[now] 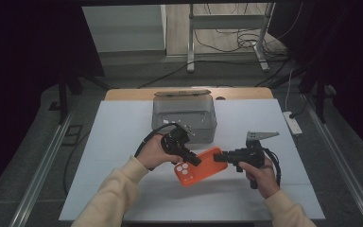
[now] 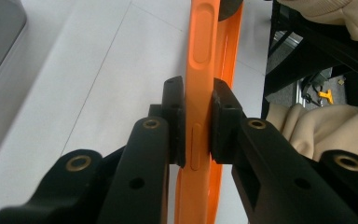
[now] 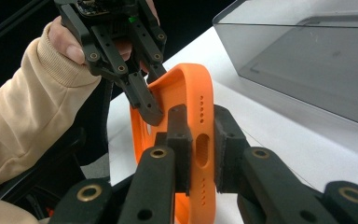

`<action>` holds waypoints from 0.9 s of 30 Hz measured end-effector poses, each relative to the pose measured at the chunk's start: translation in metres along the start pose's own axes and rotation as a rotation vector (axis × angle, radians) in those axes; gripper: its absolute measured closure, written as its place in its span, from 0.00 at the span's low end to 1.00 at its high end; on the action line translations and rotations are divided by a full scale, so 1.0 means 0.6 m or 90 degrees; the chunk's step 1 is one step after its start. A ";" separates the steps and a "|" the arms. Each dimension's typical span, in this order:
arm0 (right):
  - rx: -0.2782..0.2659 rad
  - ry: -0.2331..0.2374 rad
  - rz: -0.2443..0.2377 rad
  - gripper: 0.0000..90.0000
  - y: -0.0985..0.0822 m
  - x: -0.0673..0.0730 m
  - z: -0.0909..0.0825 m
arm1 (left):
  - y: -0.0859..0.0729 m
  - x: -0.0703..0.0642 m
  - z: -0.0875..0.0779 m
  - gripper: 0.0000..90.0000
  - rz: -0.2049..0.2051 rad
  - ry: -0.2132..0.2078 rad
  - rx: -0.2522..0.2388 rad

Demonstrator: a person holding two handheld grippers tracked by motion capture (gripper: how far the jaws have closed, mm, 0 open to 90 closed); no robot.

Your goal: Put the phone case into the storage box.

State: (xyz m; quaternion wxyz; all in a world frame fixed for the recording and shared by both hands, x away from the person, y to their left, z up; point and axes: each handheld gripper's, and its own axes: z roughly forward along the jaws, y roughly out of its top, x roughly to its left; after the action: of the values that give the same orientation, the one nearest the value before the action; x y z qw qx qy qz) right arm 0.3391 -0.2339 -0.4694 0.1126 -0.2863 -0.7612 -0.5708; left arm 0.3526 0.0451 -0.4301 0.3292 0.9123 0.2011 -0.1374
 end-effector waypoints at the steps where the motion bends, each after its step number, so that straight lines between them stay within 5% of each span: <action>1: -0.002 0.001 0.002 0.88 0.000 0.000 0.000 | 0.000 0.000 -0.001 0.88 0.000 -0.001 -0.001; 18: -0.012 -0.001 0.003 0.85 0.000 -0.002 -0.001 | 0.002 -0.003 -0.003 0.88 0.000 0.001 -0.006; 22: -0.042 -0.021 -0.006 0.57 0.001 -0.005 -0.002 | 0.003 -0.006 -0.005 0.89 -0.001 0.004 -0.013; 27: -0.062 -0.050 -0.014 0.35 0.002 -0.002 -0.007 | 0.002 -0.004 -0.012 0.89 -0.003 0.018 -0.011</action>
State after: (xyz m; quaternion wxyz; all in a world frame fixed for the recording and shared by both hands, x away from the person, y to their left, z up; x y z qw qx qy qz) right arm 0.3404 -0.2379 -0.4677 0.0622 -0.3056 -0.7396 -0.5965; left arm 0.3516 0.0483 -0.4234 0.3341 0.9108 0.2090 -0.1231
